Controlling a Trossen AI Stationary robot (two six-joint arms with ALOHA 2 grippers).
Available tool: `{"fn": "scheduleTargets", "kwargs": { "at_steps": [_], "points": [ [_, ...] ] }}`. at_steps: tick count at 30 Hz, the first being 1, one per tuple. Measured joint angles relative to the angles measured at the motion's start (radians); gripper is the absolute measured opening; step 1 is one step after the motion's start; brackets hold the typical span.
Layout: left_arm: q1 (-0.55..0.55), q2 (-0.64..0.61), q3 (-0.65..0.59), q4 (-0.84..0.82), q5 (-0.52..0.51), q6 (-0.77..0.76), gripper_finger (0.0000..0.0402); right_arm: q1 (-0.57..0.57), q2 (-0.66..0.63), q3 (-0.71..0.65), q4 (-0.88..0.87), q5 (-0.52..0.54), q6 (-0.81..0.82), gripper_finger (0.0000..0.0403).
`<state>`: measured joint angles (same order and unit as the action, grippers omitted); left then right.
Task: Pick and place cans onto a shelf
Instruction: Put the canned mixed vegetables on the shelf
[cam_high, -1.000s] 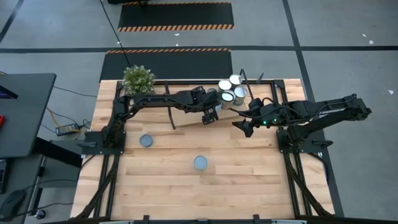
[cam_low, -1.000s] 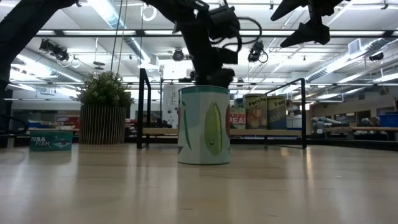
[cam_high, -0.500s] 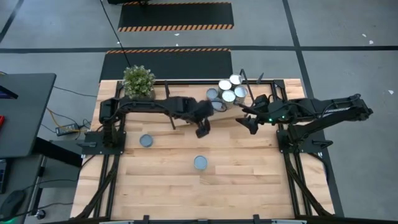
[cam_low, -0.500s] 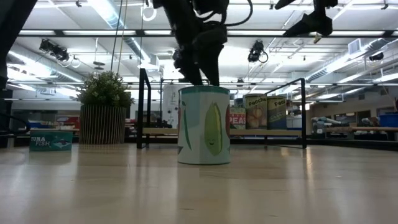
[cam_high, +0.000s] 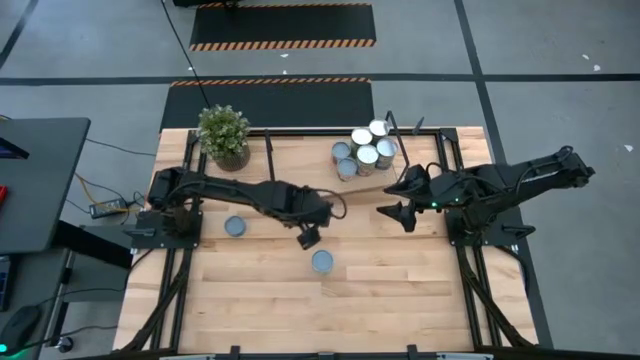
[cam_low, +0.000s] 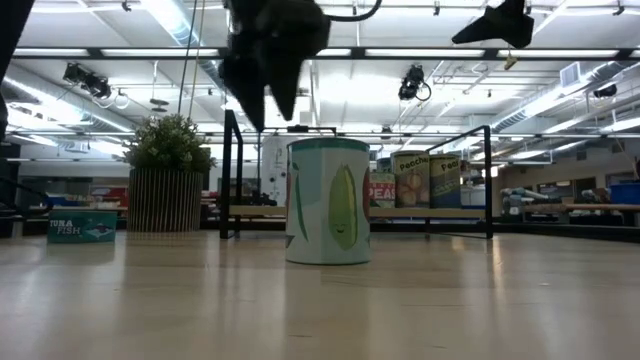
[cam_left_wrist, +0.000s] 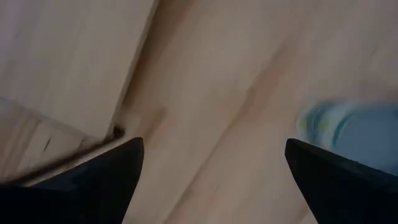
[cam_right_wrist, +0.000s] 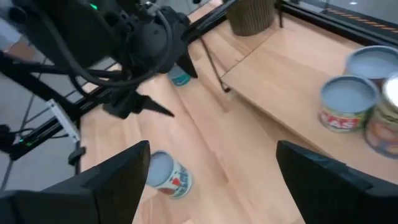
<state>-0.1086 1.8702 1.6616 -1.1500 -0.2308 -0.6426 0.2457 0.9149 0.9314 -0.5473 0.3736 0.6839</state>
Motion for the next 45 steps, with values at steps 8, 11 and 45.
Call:
{"fn": "scheduleTargets", "kwargs": {
  "at_steps": [8, 11, 45],
  "points": [
    [-0.097, -0.003, -0.001, -0.176, 0.103, -0.158, 0.0394, 0.038, 0.022, 0.000, 0.049, 0.001, -0.006, 0.0356],
    [-0.177, -0.018, 0.001, -0.185, 0.032, -0.159, 0.0383, 0.042, 0.032, 0.000, 0.054, 0.001, -0.007, 0.0356],
    [-0.452, -0.032, 0.000, -0.094, -0.195, -0.157, 0.0182, 0.120, 0.329, 0.000, 0.300, -0.222, -0.078, 0.0356]
  ]
}}
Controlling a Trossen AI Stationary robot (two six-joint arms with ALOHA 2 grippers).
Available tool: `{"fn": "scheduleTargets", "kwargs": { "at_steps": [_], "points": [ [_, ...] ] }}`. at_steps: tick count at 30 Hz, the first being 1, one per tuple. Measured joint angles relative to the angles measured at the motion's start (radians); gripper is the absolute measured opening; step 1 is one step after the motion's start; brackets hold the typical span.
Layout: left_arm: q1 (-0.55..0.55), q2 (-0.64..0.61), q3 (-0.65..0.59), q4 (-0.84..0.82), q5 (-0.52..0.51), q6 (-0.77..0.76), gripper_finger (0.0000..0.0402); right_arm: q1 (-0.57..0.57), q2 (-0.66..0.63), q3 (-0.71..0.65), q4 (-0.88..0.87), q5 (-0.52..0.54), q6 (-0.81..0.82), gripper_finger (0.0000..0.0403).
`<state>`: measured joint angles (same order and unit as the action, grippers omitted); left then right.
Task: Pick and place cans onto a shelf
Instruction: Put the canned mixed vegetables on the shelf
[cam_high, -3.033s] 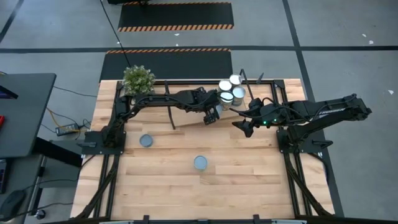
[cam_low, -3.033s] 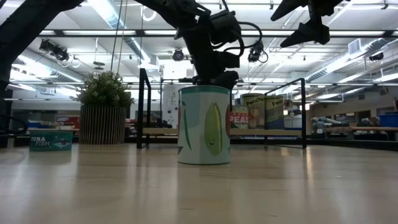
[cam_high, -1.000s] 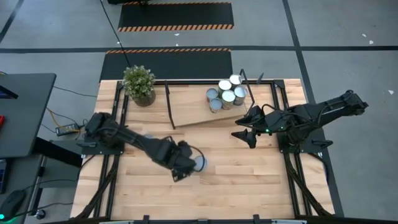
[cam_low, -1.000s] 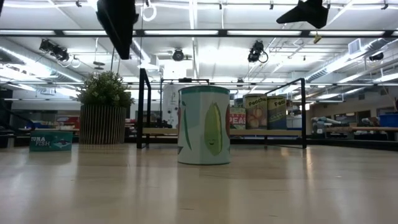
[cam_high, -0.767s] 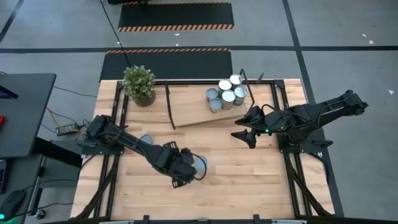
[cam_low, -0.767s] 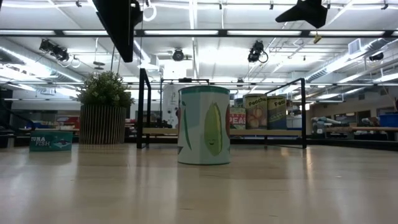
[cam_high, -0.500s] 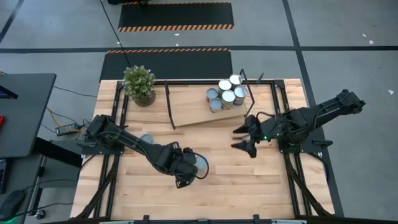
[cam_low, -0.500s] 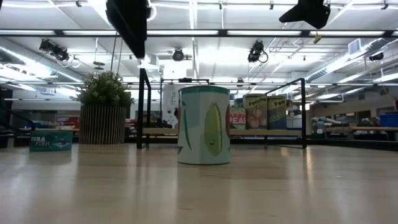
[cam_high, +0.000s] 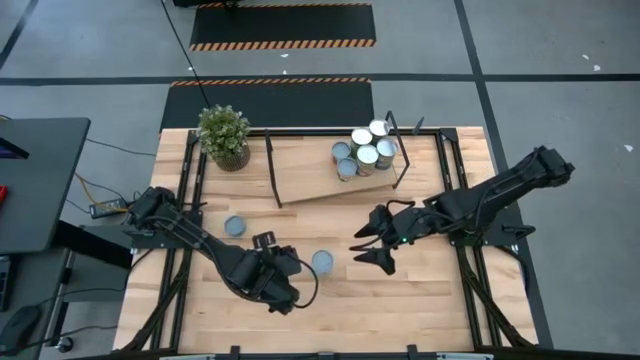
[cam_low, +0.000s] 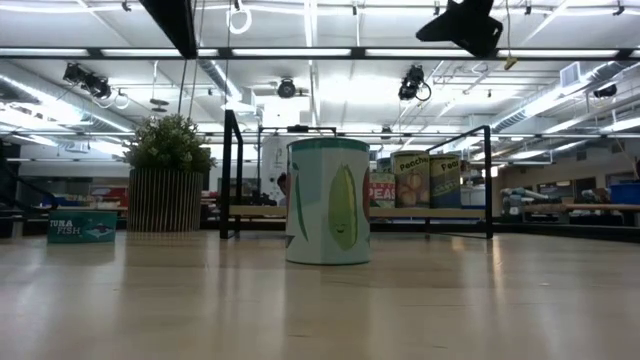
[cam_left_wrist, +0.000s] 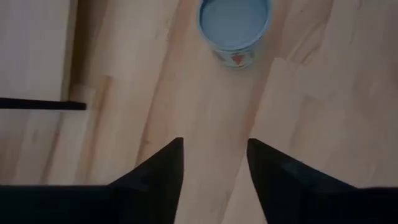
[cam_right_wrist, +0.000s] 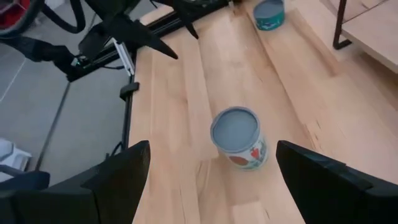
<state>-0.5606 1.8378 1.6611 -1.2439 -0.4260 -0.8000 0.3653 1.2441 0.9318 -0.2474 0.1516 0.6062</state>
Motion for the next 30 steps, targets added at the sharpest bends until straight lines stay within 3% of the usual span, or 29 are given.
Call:
{"fn": "scheduleTargets", "kwargs": {
  "at_steps": [12, 24, 30],
  "points": [
    [-0.044, -0.008, -0.001, -0.144, -0.052, 0.099, 0.0123, -0.043, 0.224, 0.292, -0.078, -0.002, -0.151, 0.0356],
    [-0.117, -0.243, -0.007, -0.207, -0.259, 0.074, 0.0090, -0.051, 0.382, 0.457, -0.208, 0.000, -0.254, 0.0356],
    [-0.124, -0.385, -0.216, -0.084, -0.246, 0.026, 0.0074, -0.048, 0.450, 0.490, -0.259, 0.009, -0.329, 0.0357]
  ]
}}
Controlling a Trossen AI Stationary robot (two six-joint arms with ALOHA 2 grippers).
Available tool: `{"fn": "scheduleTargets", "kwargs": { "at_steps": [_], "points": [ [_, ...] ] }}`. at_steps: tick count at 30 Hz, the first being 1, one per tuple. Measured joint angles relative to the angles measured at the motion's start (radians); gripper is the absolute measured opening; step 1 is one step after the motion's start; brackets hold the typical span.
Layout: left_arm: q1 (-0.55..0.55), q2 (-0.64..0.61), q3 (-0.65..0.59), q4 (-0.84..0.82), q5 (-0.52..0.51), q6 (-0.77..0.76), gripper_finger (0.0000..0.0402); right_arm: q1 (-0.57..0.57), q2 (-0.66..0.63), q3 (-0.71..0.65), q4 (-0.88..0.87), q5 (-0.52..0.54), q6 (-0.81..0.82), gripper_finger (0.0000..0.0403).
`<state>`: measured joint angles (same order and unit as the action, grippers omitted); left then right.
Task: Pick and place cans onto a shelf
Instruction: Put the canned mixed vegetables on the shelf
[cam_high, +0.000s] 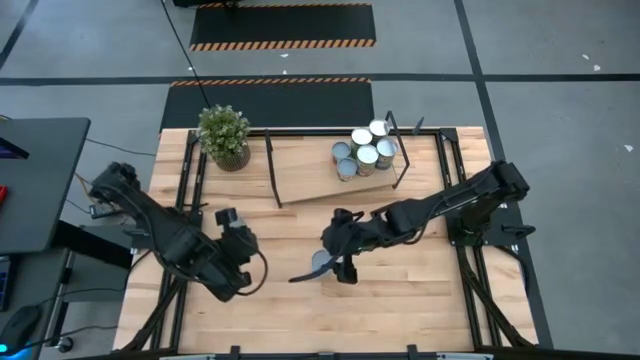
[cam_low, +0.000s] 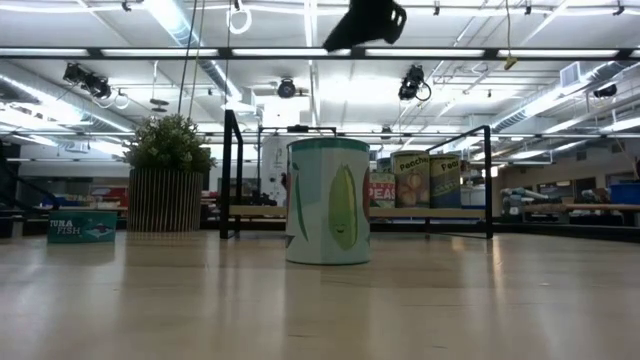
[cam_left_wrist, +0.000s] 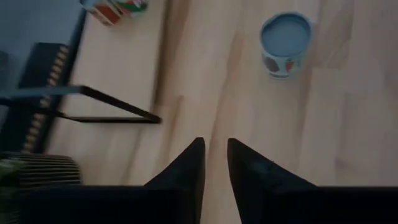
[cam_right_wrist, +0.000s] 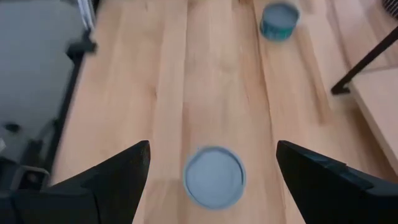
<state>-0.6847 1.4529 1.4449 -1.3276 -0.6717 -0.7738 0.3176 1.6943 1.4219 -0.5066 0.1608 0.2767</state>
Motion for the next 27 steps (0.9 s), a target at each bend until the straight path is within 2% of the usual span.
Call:
{"fn": "scheduleTargets", "kwargs": {
  "at_steps": [5, 13, 21, 27],
  "points": [
    [-0.001, -0.104, -0.146, 0.163, 0.020, -0.028, 0.0062, 0.000, 0.038, 0.004, -0.017, -0.005, -0.043, 0.0362],
    [-0.001, -0.271, -0.353, 0.333, 0.003, -0.156, 0.0050, -0.013, 0.107, 0.017, -0.029, -0.025, -0.068, 0.0398],
    [-0.052, -0.474, -0.572, 0.497, -0.009, -0.339, 0.0050, -0.017, 0.262, 0.266, -0.230, -0.032, -0.134, 0.0399],
    [-0.081, -0.577, -0.647, 0.584, -0.037, -0.408, 0.0050, -0.030, 0.380, 0.407, -0.335, -0.032, -0.203, 0.0400]
  ]
}}
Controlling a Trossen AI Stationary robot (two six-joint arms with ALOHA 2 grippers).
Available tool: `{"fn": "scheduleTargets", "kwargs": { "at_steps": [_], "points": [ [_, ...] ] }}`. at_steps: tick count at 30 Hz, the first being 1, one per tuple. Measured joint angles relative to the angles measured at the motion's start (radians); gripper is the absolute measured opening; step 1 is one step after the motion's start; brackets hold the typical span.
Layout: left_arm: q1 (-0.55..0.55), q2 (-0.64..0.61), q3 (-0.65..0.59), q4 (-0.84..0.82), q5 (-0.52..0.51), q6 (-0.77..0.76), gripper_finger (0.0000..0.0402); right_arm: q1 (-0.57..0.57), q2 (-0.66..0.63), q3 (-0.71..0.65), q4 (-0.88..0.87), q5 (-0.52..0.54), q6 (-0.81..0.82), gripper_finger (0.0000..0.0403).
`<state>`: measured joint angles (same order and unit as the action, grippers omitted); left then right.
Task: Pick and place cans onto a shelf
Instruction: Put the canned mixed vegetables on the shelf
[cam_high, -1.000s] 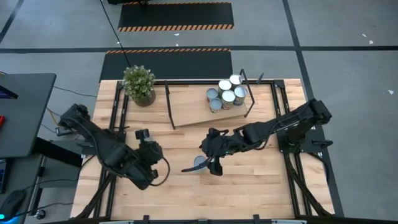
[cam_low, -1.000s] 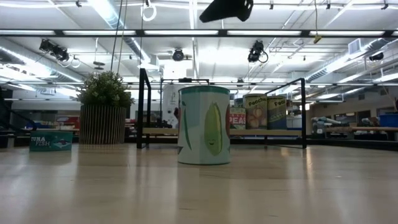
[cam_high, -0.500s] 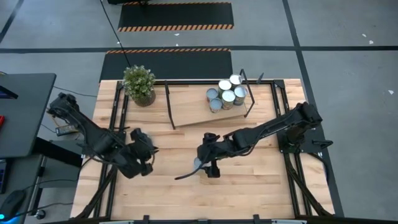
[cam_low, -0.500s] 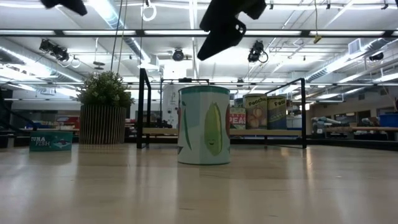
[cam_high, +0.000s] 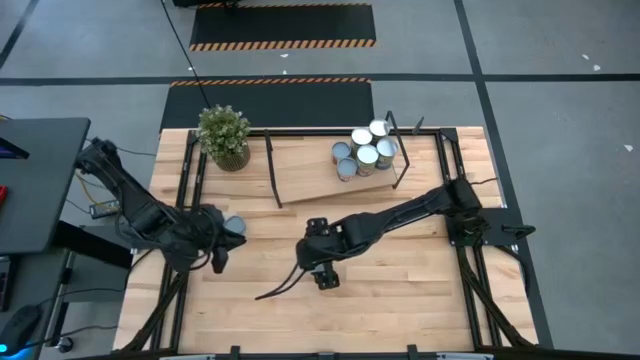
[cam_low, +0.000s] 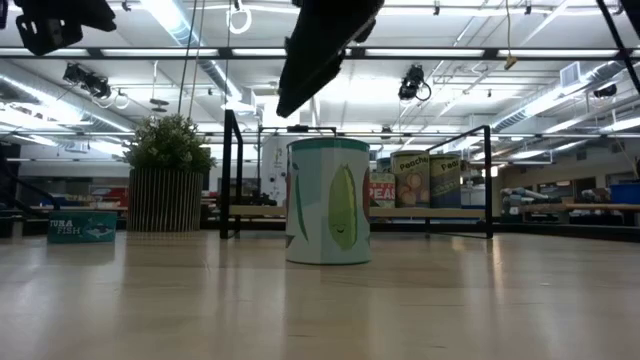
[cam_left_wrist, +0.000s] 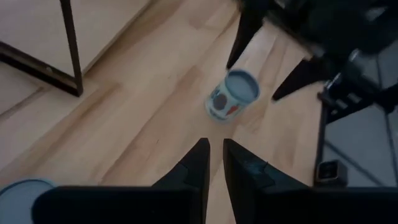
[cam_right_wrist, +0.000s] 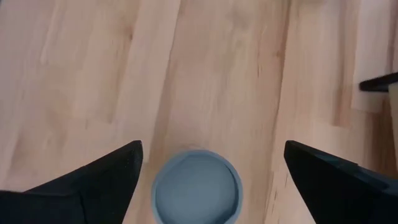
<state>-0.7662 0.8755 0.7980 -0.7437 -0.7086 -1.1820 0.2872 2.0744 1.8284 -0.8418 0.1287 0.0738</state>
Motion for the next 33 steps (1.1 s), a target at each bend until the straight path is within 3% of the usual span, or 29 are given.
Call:
{"fn": "scheduleTargets", "kwargs": {
  "at_steps": [6, 19, 28, 33],
  "points": [
    [-0.008, -0.029, -0.002, 0.001, -0.031, -0.011, 0.0050, -0.002, 0.049, 0.020, -0.035, -0.001, -0.096, 0.0400],
    [-0.007, -0.025, -0.002, -0.003, -0.020, -0.007, 0.0050, -0.016, 0.105, 0.015, -0.067, -0.049, -0.071, 0.0386],
    [-0.008, -0.026, -0.002, -0.008, -0.020, 0.020, 0.0050, -0.067, 0.120, 0.009, -0.096, -0.055, 0.199, 0.0297],
    [-0.004, -0.025, -0.002, -0.011, -0.020, 0.027, 0.0050, -0.119, 0.117, 0.008, -0.167, -0.013, 0.449, 0.0290]
  ]
}}
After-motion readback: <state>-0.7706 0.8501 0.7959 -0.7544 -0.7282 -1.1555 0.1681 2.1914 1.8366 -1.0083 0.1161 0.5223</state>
